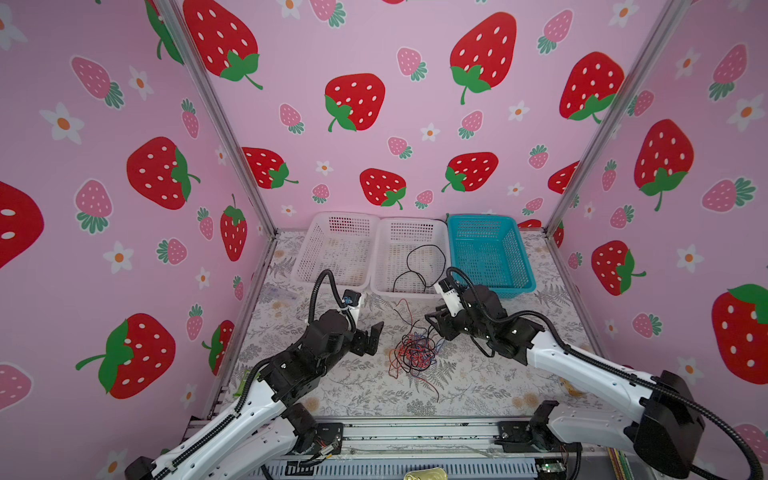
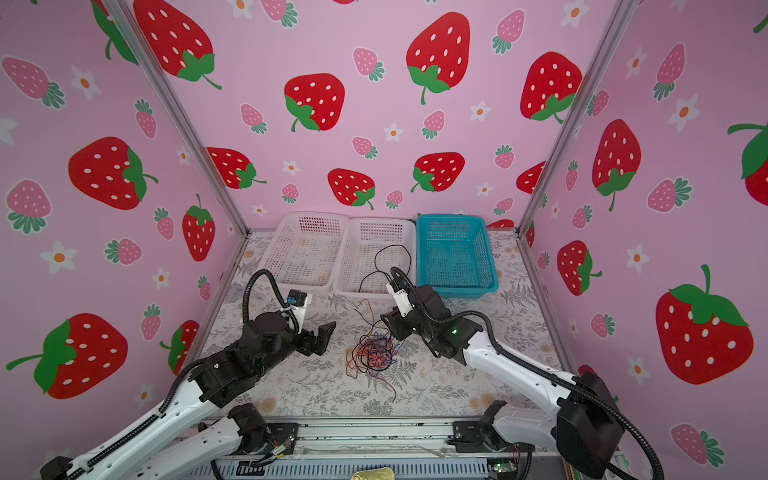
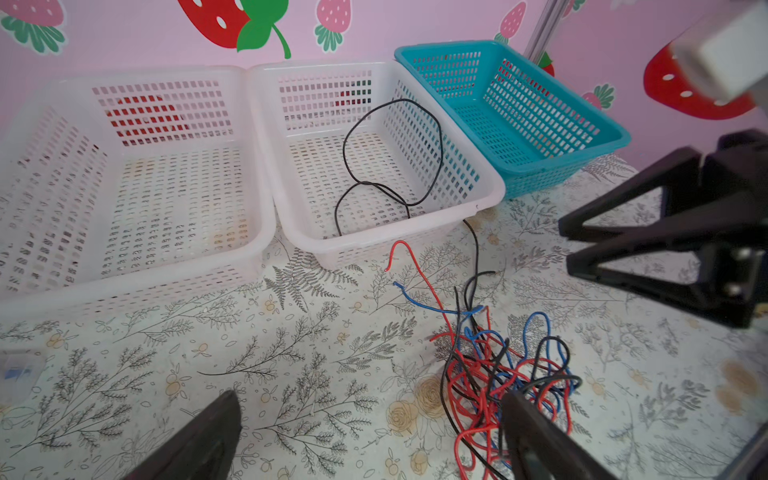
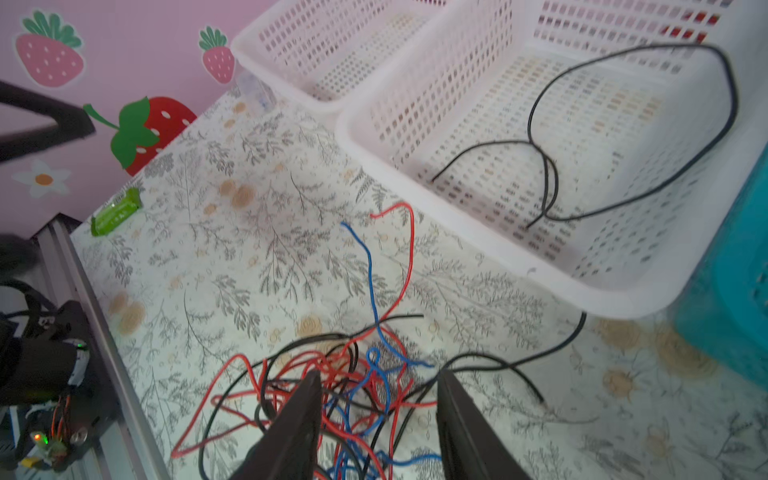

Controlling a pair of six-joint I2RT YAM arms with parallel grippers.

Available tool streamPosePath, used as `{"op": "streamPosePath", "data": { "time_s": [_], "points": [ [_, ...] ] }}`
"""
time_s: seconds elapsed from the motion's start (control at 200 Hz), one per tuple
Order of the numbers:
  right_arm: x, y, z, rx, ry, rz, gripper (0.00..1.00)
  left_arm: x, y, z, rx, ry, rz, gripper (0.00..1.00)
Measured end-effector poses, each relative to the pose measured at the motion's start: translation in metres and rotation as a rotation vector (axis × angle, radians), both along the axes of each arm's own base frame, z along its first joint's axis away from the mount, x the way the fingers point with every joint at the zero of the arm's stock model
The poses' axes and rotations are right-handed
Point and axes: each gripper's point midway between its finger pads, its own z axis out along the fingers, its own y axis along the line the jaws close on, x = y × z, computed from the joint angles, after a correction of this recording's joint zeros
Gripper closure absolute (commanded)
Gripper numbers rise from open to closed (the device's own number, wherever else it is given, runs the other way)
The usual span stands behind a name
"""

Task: Untangle the cables
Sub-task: 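Bring the right gripper back to the wire tangle held by the left gripper, then grasp another black wire from the tangle with the right gripper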

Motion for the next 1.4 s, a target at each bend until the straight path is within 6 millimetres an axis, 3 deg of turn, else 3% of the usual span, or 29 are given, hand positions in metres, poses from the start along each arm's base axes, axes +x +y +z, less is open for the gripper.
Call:
{"op": "streamPosePath", "data": {
  "time_s": [0.175,0.34,0.495,0.84,0.995,1.276,1.401],
  "points": [
    [-0.024,-0.016,-0.037,-0.004,0.066,-0.011,0.58,-0.006,-0.008,0.012,-0.083,0.093,0.000,0.00],
    [-0.031,-0.020,-0.057,-0.002,0.102,-0.017,0.60,-0.021,-0.018,-0.016,-0.157,0.243,-0.010,0.03],
    [-0.030,-0.011,-0.055,0.036,0.101,-0.008,0.62,-0.036,-0.022,-0.060,-0.180,0.403,0.005,0.07],
    [-0.035,-0.004,-0.066,0.050,0.114,0.017,0.68,-0.057,-0.040,-0.107,-0.249,0.590,0.007,0.17],
    [-0.037,-0.001,-0.078,0.033,0.141,0.020,0.75,-0.060,-0.050,-0.113,-0.264,0.626,-0.010,0.23],
    [-0.036,0.001,-0.075,0.044,0.130,0.023,1.00,-0.057,-0.057,-0.129,-0.277,0.658,0.003,0.39],
    [-0.038,0.002,-0.067,0.062,0.117,0.028,1.00,-0.056,-0.060,-0.138,-0.275,0.679,0.009,0.44]
  ]
}}
